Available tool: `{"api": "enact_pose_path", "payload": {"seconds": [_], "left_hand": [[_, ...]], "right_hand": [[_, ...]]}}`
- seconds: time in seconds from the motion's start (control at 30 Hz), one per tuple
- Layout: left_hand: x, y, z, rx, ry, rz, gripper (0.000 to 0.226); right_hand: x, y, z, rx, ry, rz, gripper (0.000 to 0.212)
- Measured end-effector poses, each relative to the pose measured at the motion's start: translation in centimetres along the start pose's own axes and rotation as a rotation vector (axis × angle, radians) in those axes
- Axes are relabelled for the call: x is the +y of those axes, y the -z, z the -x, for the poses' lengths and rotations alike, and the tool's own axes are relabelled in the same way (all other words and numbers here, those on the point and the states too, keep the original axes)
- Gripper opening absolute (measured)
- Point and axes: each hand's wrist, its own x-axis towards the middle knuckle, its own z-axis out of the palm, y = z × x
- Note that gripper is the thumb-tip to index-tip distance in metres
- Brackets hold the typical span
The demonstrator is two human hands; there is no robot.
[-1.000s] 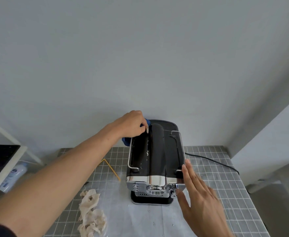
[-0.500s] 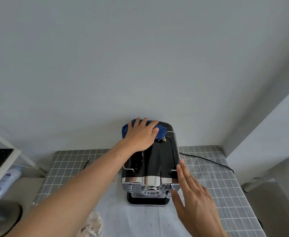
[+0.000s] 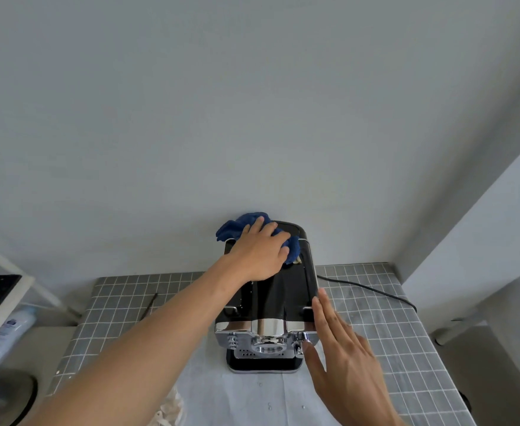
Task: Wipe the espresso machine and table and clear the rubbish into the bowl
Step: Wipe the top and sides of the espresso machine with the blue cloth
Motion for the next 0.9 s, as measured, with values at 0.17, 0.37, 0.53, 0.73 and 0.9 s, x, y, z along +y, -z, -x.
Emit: {"api": "enact_pose_path", "payload": {"seconds": [0.17,0.37,0.53,0.73,0.9], "left_hand": [[2.2,0.0,5.1,0.014,-0.042,-0.001,0.049],[2.4,-0.3,8.9,0.081,-0.146,0.091,0.056],[2.1,0.1,6.2,0.072,0.079,-0.1,0.097],[3.1,-0.1,3.8,-0.047,0.214,-0.042,0.1],[2.3,-0.8,6.1,0.113,0.015,0.131,0.073]], "right_hand": [[0.0,-0.1,0.0,0.005,-0.01,-0.004,0.082],[0.1,0.0,0.0,0.015,0.002,-0.009,0.083],[0.2,0.0,0.0,0.012,0.014,-0.009,0.079],[0.0,0.4,0.0,-0.025,0.017,-0.013,0.078],[-0.1,0.6,0.0,-0.038,0.019,-0.019,0.078]]}}
